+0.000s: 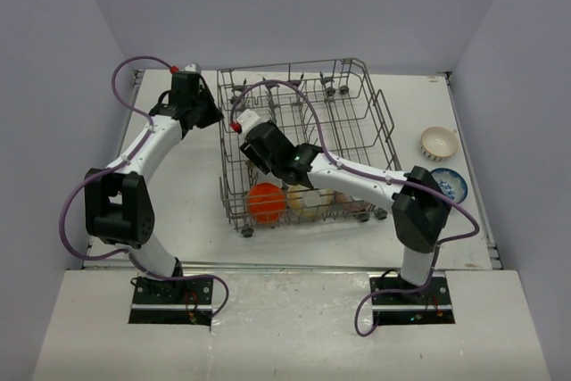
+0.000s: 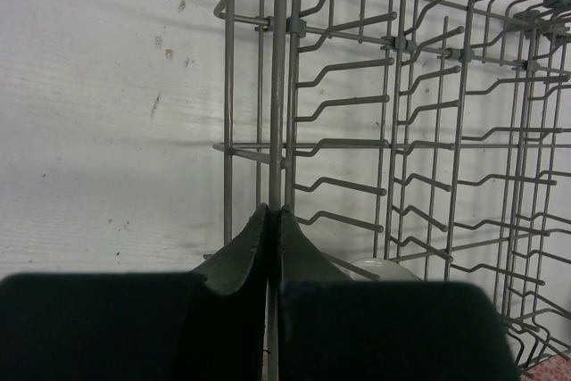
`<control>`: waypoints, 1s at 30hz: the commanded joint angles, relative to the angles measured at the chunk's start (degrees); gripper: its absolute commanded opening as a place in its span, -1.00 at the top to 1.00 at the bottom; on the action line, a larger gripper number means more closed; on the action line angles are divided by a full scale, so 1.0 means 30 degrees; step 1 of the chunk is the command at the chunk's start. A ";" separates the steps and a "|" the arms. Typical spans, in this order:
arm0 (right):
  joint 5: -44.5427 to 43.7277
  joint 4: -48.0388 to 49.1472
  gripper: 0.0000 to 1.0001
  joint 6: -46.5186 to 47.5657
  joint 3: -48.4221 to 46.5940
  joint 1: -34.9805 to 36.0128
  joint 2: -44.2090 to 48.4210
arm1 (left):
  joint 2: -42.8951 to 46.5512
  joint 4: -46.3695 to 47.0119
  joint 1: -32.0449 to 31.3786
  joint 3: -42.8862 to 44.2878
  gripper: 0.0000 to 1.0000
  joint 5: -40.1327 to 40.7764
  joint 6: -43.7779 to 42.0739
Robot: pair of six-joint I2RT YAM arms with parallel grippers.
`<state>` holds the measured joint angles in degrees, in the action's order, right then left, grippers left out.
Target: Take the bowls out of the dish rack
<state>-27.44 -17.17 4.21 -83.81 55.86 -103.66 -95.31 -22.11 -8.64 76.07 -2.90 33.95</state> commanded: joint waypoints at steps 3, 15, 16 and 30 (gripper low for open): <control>0.0093 0.0274 -0.15 0.0386 -0.1068 -0.0044 -0.0810 | -0.0575 -0.1624 0.0684 0.0189 1.00 0.1053 -0.0332; -0.1718 0.2759 -0.15 0.2311 0.0220 -0.0688 -0.2184 | -0.0692 -0.1246 0.0889 -0.0014 1.00 0.1053 -0.0185; -0.2592 0.3895 -0.13 0.2695 0.0396 -0.0689 -0.2592 | -0.0692 -0.1157 0.0889 -0.0074 1.00 0.1053 -0.0127; -0.5414 1.2286 0.83 0.6831 0.3150 -0.0894 -0.3098 | -0.0195 0.0191 0.0889 -0.0894 1.00 0.1053 0.0254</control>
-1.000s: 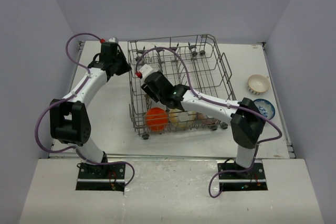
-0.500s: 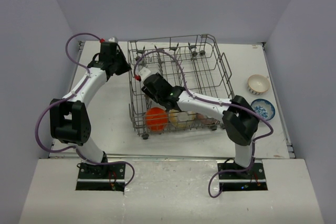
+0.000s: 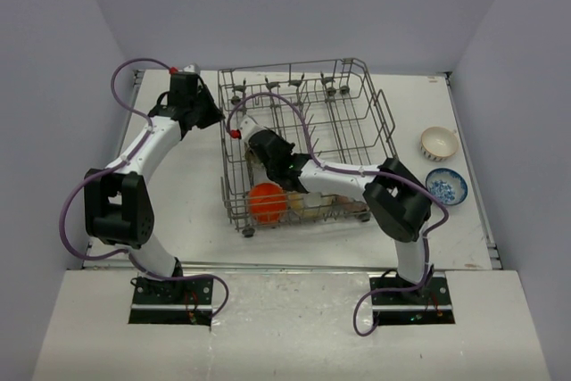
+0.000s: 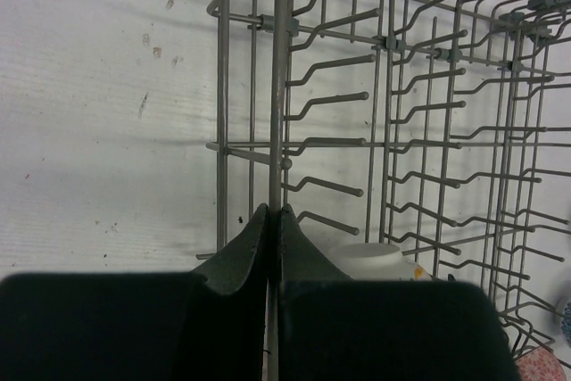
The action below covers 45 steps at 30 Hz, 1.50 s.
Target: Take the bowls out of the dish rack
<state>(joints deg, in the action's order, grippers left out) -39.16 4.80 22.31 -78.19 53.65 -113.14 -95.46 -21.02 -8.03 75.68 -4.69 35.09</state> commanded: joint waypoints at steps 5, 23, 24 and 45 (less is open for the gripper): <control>-0.0748 0.5371 1.00 0.0680 0.2827 0.0163 0.1618 | -0.0230 -0.0144 0.0656 -0.0648 1.00 0.1680 -0.0125; -0.2738 2.0193 1.00 0.8880 0.2951 0.0457 -0.1743 | -0.2515 -0.0173 0.0656 0.0203 1.00 0.1855 -0.0008; -0.2739 2.0256 1.00 0.8970 0.2775 0.0457 -0.1952 | -0.2545 -0.0115 0.0656 0.0203 1.00 0.1885 -0.0008; -0.3295 0.8490 1.00 0.4520 0.0178 0.0312 0.4518 | -0.2750 -0.2775 0.0918 0.2688 1.00 0.2852 -0.1413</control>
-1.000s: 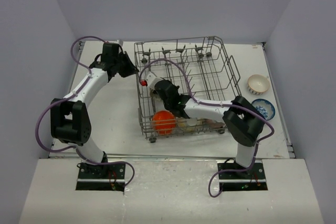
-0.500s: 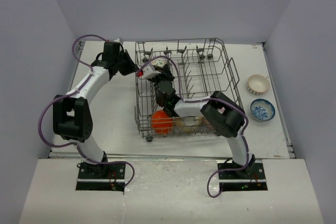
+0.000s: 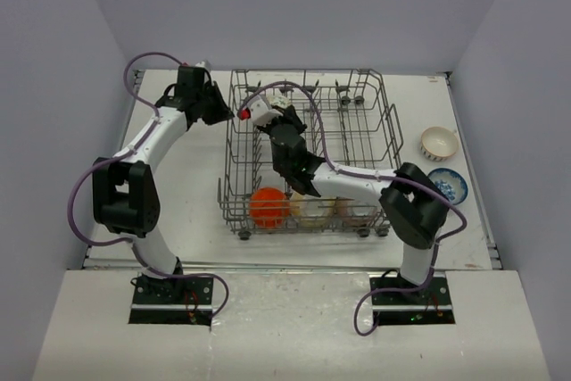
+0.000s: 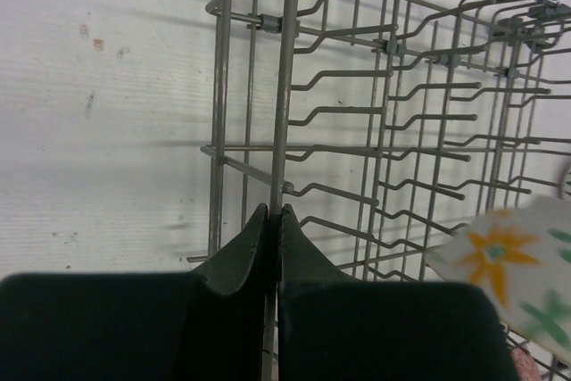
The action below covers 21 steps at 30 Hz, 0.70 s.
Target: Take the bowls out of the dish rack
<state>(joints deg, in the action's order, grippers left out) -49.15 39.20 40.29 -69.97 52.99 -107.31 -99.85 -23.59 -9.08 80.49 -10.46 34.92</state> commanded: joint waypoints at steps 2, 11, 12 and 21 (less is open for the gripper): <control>0.0527 -0.7205 1.00 -0.3199 -0.4176 0.0325 0.3189 | -0.1461 -0.2299 0.1474 0.1586 1.00 0.4833 -0.1617; 0.2408 -2.0079 1.00 -0.9581 -1.1854 -0.2280 0.3397 | -0.2633 -0.3444 0.1738 0.3844 1.00 0.4512 -0.1971; 0.2320 -2.0881 1.00 -1.0173 -1.2528 -0.3008 0.3483 | -0.2633 -0.3473 0.1738 0.3844 1.00 0.4425 -0.1913; 0.6563 -2.8736 1.00 -1.8906 -1.1863 -1.0068 0.6119 | -0.2633 -0.3561 0.1738 0.3903 1.00 0.4307 -0.1854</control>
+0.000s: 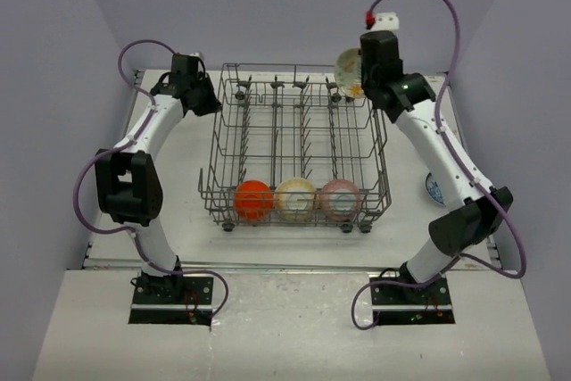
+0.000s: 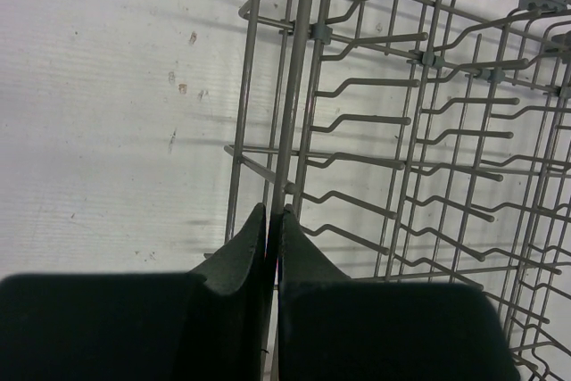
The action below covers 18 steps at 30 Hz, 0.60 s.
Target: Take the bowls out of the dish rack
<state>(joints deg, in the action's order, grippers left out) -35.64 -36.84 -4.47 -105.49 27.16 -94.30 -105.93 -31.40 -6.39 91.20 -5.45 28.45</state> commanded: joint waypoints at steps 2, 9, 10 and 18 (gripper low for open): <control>0.2620 -0.3890 1.00 -0.4571 0.0677 -0.1931 0.2369 | -0.0608 -0.0989 0.0842 0.0391 1.00 0.2580 0.0274; 0.8405 -0.4448 1.00 -0.7356 0.3580 -0.6814 0.3544 | -0.0579 -0.1340 0.0842 0.0451 1.00 0.2842 0.0157; 0.9350 -0.4623 1.00 -0.7590 0.3495 -0.7406 0.3282 | -0.0550 -0.1370 0.0842 0.0421 1.00 0.2901 0.0127; 1.2488 -0.5007 1.00 -0.7943 0.2294 -0.9930 0.0265 | -0.0578 -0.1252 0.0901 0.0362 1.00 0.2609 0.0127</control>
<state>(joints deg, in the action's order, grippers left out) -6.39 -51.88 -26.48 -96.53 -2.22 -91.79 -106.08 -32.16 -6.31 91.64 -4.73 27.83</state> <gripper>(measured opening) 0.054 0.014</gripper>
